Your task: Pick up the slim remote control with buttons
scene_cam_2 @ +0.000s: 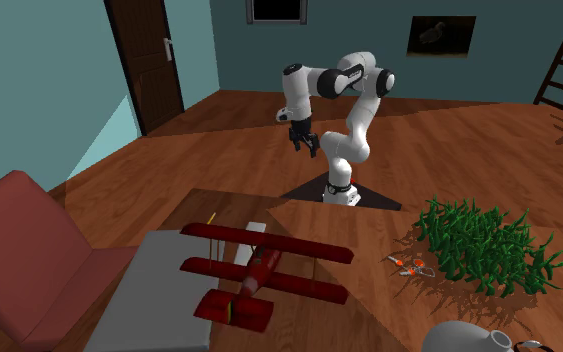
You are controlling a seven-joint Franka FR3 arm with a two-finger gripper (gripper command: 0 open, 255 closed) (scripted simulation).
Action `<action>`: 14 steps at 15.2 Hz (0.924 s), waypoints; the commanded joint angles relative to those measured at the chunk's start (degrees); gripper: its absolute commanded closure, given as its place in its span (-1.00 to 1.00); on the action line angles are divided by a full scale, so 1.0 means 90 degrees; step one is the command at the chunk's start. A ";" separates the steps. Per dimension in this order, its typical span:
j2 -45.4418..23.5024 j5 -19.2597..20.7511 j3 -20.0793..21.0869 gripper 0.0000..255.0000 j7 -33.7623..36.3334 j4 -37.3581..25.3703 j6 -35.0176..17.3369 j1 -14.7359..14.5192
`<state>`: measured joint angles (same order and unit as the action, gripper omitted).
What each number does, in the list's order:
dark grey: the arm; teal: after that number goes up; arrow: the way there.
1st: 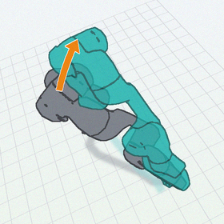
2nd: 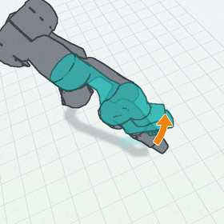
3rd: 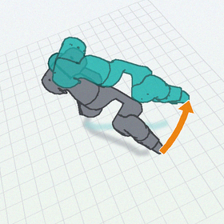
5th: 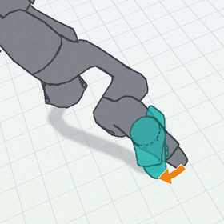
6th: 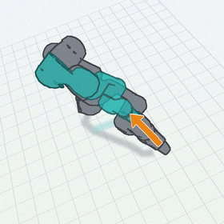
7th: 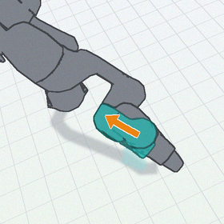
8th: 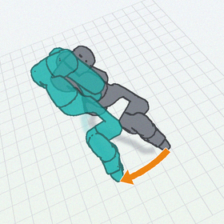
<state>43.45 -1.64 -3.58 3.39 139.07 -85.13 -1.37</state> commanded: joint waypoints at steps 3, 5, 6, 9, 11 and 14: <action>-0.0440 0.0057 -0.0045 -1.00 -0.0248 -0.0113 -0.0388 -0.0091; -0.0890 0.0100 -0.0084 -1.00 -0.0490 -0.0260 -0.0754 -0.0181; -0.1117 0.0117 -0.0101 -1.00 -0.0609 -0.0345 -0.0927 -0.0226; -0.1804 0.0150 -0.0138 -1.00 -0.0959 -0.0649 -0.1407 -0.0354; -0.2262 0.0159 -0.0151 -1.00 -0.1187 -0.0889 -0.1691 -0.0435; -0.2945 0.0158 -0.0154 -1.00 -0.1519 -0.1301 -0.2063 -0.0548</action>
<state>18.85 -0.28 -4.88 -9.10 128.56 -102.64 -6.00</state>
